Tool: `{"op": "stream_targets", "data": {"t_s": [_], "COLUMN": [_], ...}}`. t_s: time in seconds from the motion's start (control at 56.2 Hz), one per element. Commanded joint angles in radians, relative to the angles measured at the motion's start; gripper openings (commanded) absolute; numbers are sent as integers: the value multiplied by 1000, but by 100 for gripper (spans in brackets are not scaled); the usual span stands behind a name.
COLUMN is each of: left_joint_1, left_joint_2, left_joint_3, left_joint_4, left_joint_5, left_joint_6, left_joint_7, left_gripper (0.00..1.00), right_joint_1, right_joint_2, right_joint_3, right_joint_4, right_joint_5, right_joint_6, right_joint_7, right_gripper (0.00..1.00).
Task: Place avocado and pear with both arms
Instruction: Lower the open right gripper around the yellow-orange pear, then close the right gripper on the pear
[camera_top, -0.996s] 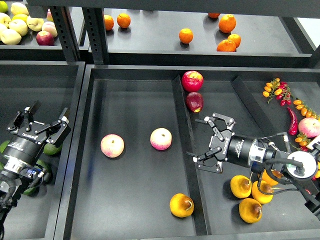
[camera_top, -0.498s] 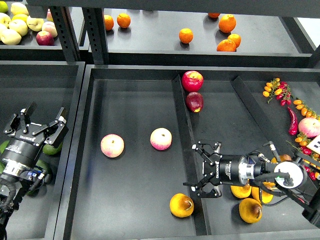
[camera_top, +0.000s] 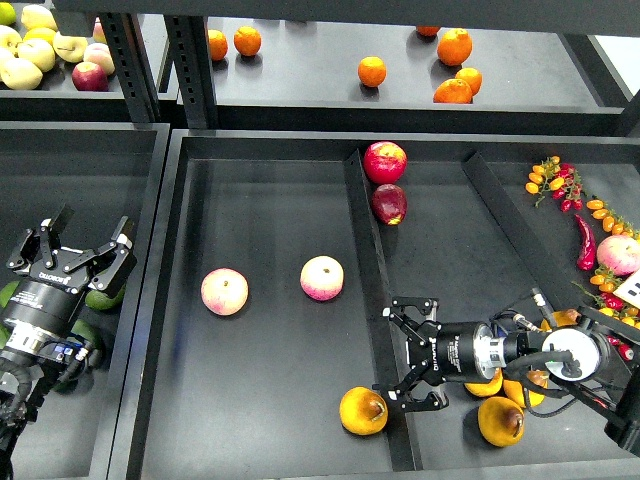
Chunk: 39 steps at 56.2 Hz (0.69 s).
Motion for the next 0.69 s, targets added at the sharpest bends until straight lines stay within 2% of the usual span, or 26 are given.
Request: {"op": "stream_targets", "data": {"t_s": [0.0, 0.676], "left_joint_1": [1, 1], "left_joint_2": [-1, -20], "left_joint_3": [-4, 4], "left_joint_4": [0, -15], "left_joint_5": [0, 25], "left_joint_6": [0, 0], "left_joint_7": [0, 0], "left_gripper": [99, 99], "right_joint_1": [1, -1], "right_joint_2": [18, 135], "right_joint_3": [-5, -34], "right_joint_4": [-31, -145], "right_joint_5": [-4, -8], "right_joint_6": [0, 0], "right_joint_7": [0, 0], "right_gripper": [100, 100]}}
